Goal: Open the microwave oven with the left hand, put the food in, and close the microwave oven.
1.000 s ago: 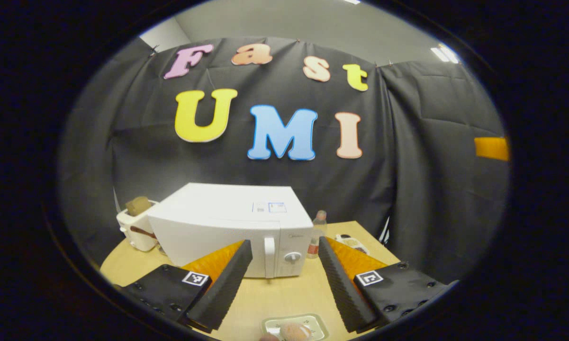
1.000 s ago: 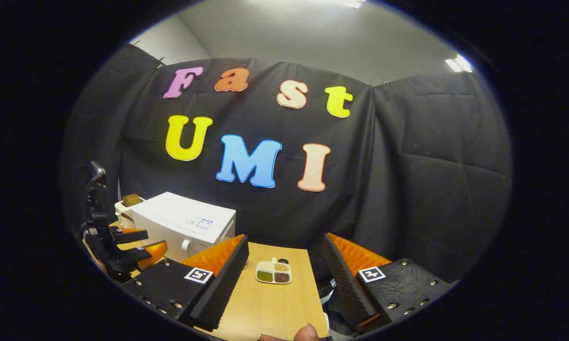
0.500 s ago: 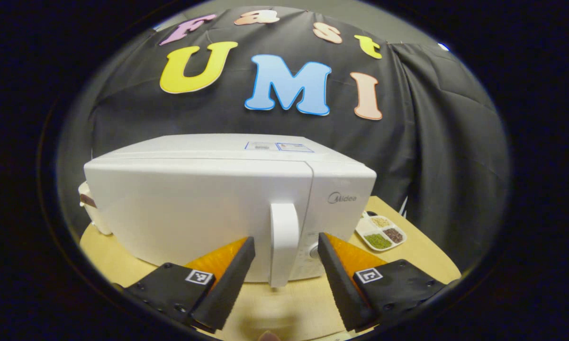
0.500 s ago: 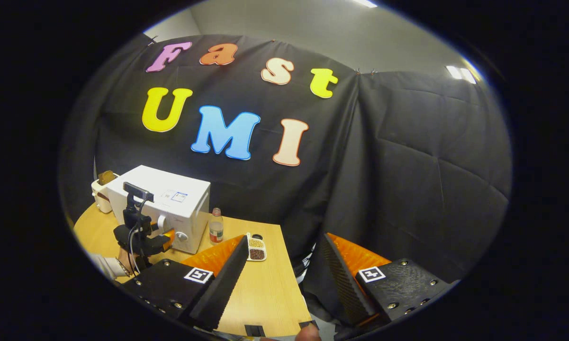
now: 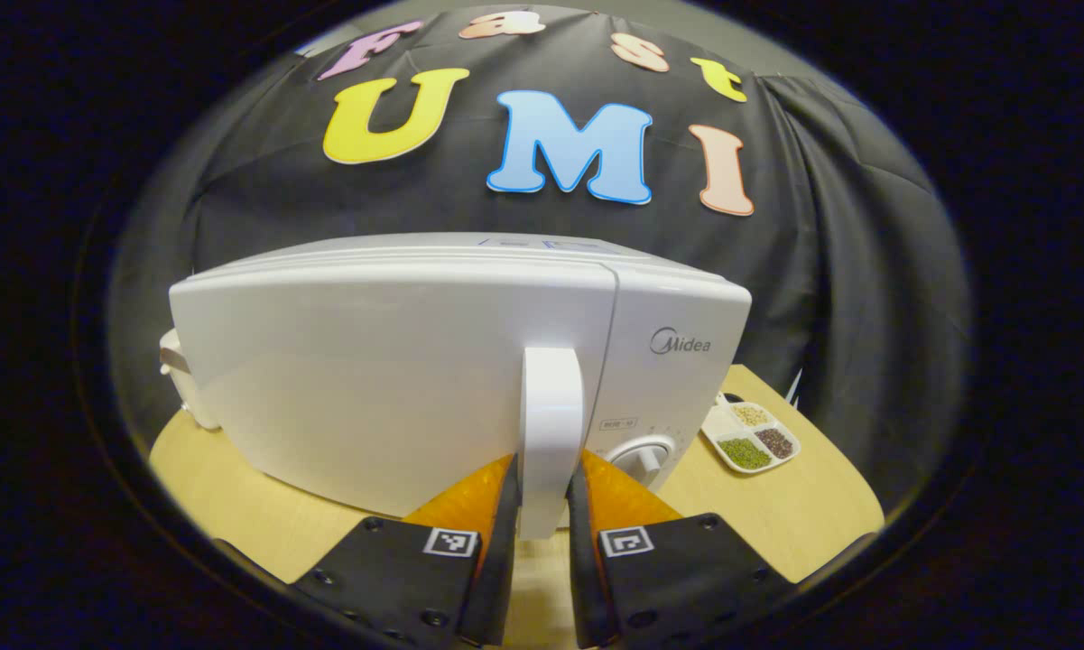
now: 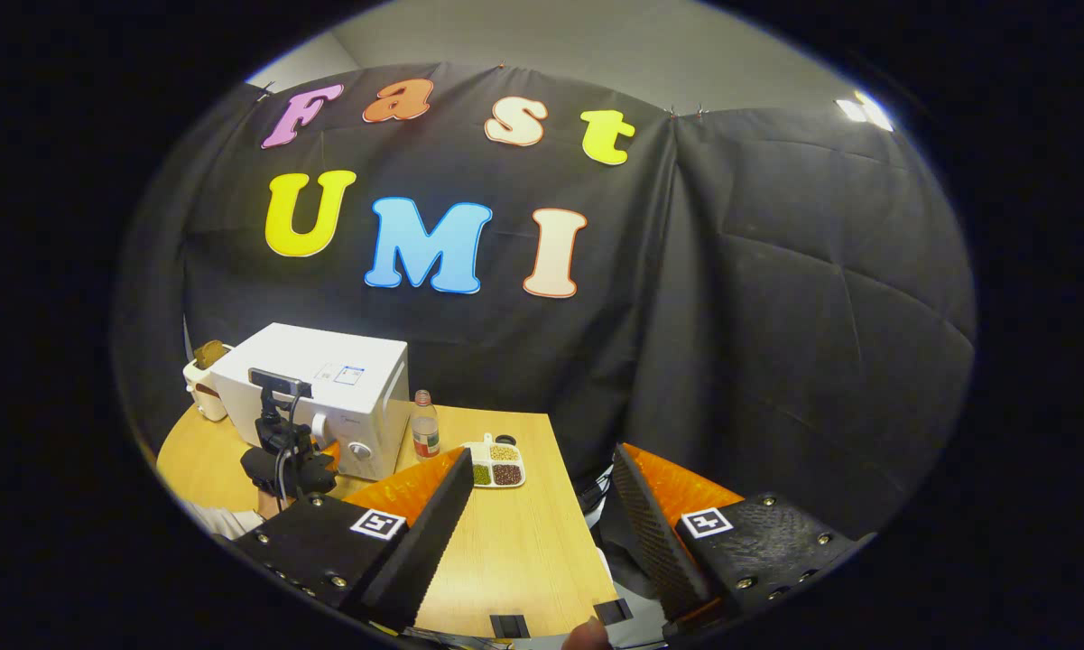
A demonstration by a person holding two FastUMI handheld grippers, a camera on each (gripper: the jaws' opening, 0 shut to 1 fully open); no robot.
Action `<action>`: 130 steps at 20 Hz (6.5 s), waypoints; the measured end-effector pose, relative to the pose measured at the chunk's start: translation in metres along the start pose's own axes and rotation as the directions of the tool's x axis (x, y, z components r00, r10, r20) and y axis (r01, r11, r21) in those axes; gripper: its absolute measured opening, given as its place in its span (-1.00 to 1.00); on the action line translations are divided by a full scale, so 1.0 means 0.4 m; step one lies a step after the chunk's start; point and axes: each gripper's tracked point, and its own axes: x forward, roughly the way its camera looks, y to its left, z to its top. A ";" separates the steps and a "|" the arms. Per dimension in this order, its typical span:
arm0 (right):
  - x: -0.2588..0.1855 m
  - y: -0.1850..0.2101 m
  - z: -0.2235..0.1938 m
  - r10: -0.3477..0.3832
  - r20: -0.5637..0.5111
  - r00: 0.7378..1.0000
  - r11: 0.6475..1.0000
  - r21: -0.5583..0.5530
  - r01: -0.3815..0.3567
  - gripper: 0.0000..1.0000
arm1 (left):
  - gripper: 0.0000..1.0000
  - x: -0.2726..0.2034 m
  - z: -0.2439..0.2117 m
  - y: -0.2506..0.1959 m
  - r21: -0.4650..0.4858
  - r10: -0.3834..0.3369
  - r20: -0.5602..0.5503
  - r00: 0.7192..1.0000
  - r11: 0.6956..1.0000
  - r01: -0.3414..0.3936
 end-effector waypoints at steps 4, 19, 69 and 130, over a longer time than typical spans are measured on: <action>-0.035 -0.011 -0.014 0.006 0.004 1.000 1.000 0.005 -0.006 0.91 | -0.63 -0.005 -0.003 -0.005 0.017 -0.025 -0.026 0.999 1.000 0.025; -0.123 0.058 -0.078 0.104 0.004 0.995 0.994 0.026 -0.104 0.91 | -0.84 -0.494 -0.175 0.189 0.007 -0.009 -0.023 1.000 1.000 0.009; 0.015 0.728 -0.693 0.541 -0.431 0.722 0.835 0.178 -0.520 0.98 | 0.79 -1.488 0.133 0.596 -0.451 0.219 0.197 0.956 0.886 -0.110; 0.760 1.465 -0.329 0.428 -0.067 0.901 0.504 0.845 -0.177 0.07 | 0.77 -1.443 0.230 0.794 -0.362 0.554 -0.083 0.828 0.757 -0.543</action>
